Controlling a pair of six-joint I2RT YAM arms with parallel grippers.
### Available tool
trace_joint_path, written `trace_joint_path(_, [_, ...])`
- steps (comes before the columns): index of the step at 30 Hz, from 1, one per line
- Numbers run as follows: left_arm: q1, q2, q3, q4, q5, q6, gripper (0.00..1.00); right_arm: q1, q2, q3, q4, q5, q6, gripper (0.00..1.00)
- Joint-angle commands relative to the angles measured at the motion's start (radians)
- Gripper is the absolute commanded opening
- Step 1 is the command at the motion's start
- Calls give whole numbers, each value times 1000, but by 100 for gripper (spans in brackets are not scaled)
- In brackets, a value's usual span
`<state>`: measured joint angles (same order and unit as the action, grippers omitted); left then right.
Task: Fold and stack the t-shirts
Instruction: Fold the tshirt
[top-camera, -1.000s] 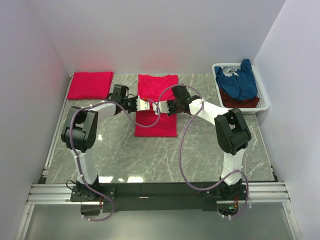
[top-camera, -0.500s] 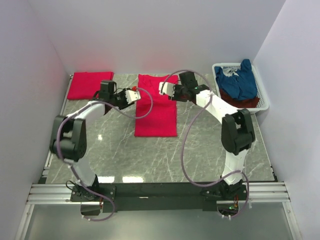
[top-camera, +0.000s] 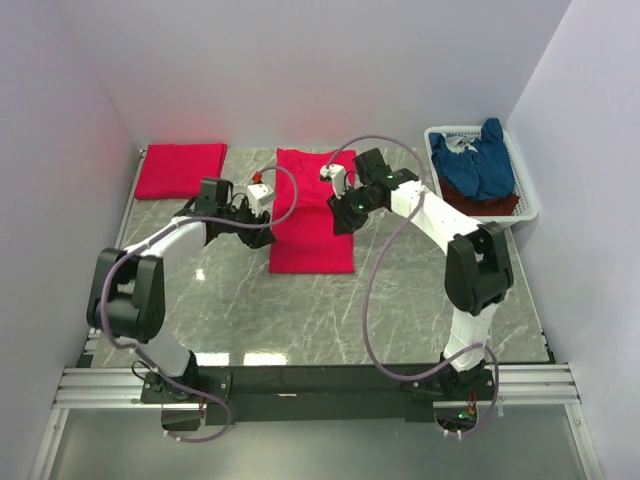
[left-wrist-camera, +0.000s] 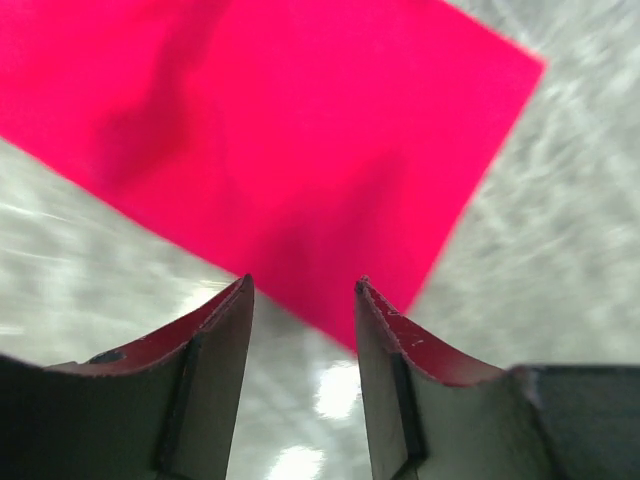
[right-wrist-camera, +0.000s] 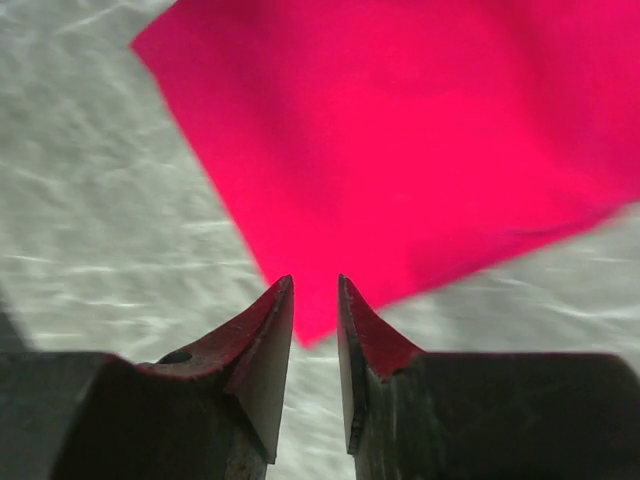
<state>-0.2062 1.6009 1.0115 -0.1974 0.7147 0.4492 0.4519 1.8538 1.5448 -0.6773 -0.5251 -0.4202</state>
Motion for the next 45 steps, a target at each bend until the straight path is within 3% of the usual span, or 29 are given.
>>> trace_joint_path(1, [4,104,41,38,118,-360,49,-15,74,-17,7,-141,233,29])
trace_joint_path(6, [5,224,26,163,193,-663,47,-65,204,-22,53,-226,357,26])
trace_joint_path(18, [51,363,-148,187,164,-836,40,-139,285,-242,123,-248,482,25])
trace_joint_path(21, [71,340,-178,184,230,-827,41,-150,227,-276,90,-250,450,25])
trace_joint_path(25, [73,135,-231,219,339,-800,47,-153,78,-293,80,-358,409,25])
trace_joint_path(27, [54,58,-281,304,361,-860,45,-141,-25,-348,180,-487,481,25])
trace_joint_path(31, [-70,-7,-353,497,361,-1053,40,-23,-77,-469,335,-552,590,25])
trace_joint_path(38, [-144,164,-344,708,293,-1228,22,44,62,-479,616,-543,868,17])
trace_joint_path(45, [-110,341,-300,633,269,-1183,16,5,214,-479,579,-470,808,11])
